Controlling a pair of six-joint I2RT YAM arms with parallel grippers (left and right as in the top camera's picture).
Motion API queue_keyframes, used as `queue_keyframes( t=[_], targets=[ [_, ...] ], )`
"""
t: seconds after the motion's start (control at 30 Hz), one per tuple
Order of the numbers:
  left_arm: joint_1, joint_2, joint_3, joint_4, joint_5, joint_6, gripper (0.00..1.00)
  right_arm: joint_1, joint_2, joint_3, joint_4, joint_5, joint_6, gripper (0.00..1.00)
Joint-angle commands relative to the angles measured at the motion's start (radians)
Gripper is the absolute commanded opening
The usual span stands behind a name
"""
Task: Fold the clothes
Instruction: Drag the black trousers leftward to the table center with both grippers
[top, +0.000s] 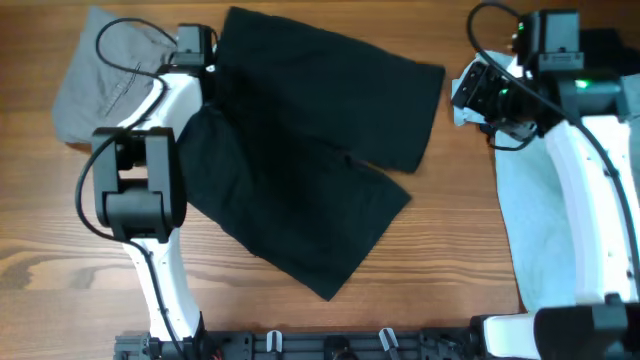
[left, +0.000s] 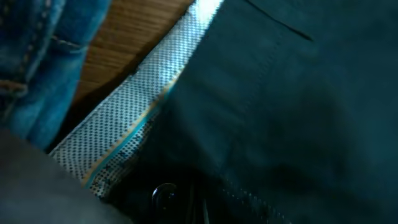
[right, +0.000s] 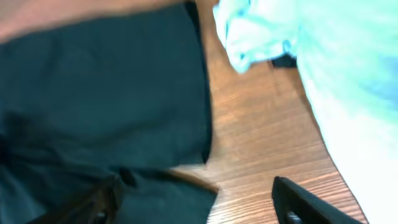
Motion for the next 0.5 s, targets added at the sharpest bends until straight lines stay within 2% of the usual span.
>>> queue_keyframes(
  t=[0.0, 0.13, 0.2, 0.23, 0.33, 0.43, 0.47],
  targets=[
    [-0.027, -0.029, -0.038, -0.031, 0.058, -0.016, 0.10, 0.001, 0.121, -0.063, 0.050, -0.110, -0.074, 0.72],
    [-0.044, -0.113, -0.038, -0.049, 0.063, -0.016, 0.20, 0.004, 0.299, -0.092, 0.101, -0.236, -0.117, 0.63],
    [-0.045, -0.155, -0.038, -0.066, 0.094, -0.016, 0.24, 0.006, 0.378, -0.092, 0.163, -0.245, -0.111, 0.49],
    [-0.045, -0.174, -0.038, -0.071, 0.111, -0.016, 0.26, 0.006, 0.420, -0.092, 0.199, -0.245, -0.104, 0.36],
    [-0.045, -0.229, -0.038, -0.102, 0.127, -0.016, 0.31, 0.006, 0.528, -0.092, 0.233, -0.315, -0.070, 0.16],
    [-0.045, -0.256, -0.038, -0.135, 0.126, -0.016, 0.36, 0.007, 0.602, -0.092, 0.263, -0.309, -0.057, 0.07],
    [-0.045, -0.256, -0.038, -0.138, 0.126, -0.016, 0.39, 0.003, 0.616, -0.092, 0.259, -0.223, -0.004, 0.04]
  ],
)
